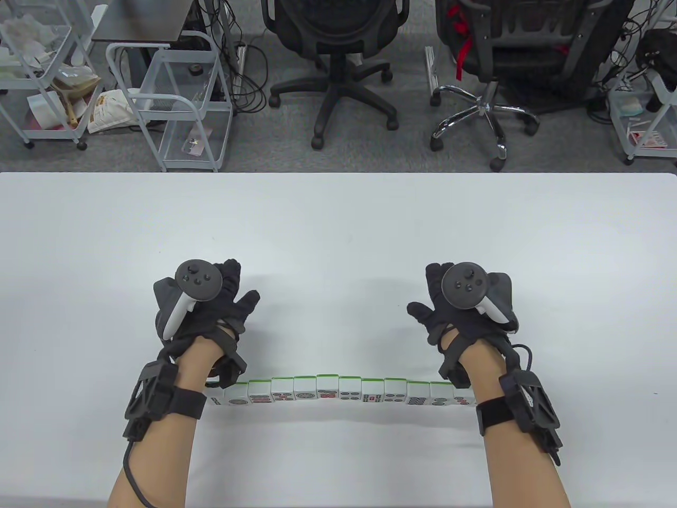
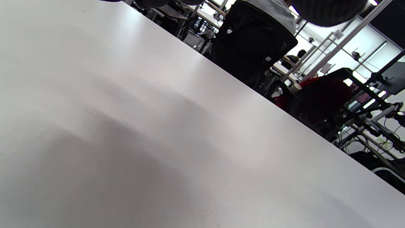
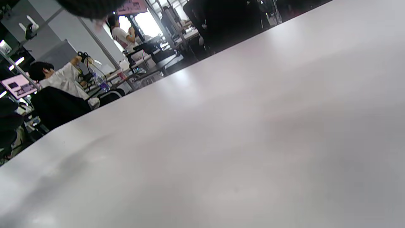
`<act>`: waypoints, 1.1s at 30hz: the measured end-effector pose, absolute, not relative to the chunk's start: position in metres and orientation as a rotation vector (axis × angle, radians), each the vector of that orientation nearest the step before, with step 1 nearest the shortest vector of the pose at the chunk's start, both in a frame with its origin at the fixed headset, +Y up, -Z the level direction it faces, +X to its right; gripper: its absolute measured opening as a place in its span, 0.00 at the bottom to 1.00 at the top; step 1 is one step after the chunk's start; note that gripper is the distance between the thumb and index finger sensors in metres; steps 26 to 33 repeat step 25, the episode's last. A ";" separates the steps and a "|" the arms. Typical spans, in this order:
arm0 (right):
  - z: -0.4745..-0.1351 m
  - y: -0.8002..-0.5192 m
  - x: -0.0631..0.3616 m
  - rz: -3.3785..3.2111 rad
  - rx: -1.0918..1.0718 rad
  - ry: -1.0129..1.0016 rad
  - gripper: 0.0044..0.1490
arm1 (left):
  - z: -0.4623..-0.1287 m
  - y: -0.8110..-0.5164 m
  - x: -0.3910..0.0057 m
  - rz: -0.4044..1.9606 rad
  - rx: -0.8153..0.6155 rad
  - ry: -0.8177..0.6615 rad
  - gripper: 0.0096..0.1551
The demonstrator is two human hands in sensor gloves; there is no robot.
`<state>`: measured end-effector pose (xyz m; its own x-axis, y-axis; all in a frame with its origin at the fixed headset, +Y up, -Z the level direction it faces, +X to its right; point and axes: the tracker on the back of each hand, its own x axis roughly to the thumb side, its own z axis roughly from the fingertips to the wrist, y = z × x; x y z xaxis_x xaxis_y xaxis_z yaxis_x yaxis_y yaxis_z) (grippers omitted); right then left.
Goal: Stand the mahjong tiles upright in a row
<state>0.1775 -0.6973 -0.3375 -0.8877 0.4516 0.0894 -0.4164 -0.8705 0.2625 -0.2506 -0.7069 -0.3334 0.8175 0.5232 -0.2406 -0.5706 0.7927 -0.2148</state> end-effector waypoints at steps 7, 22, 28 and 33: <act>-0.336 -0.705 0.179 2.647 0.185 0.335 0.57 | -0.329 -0.703 -0.249 0.561 -0.275 0.145 0.49; -0.335 -0.710 0.185 2.670 0.189 0.408 0.57 | -0.330 -0.703 -0.245 0.511 -0.278 0.130 0.49; -0.334 -0.710 0.186 2.667 0.185 0.410 0.57 | -0.330 -0.702 -0.245 0.502 -0.276 0.128 0.49; -0.334 -0.710 0.186 2.667 0.185 0.410 0.57 | -0.330 -0.702 -0.245 0.502 -0.276 0.128 0.49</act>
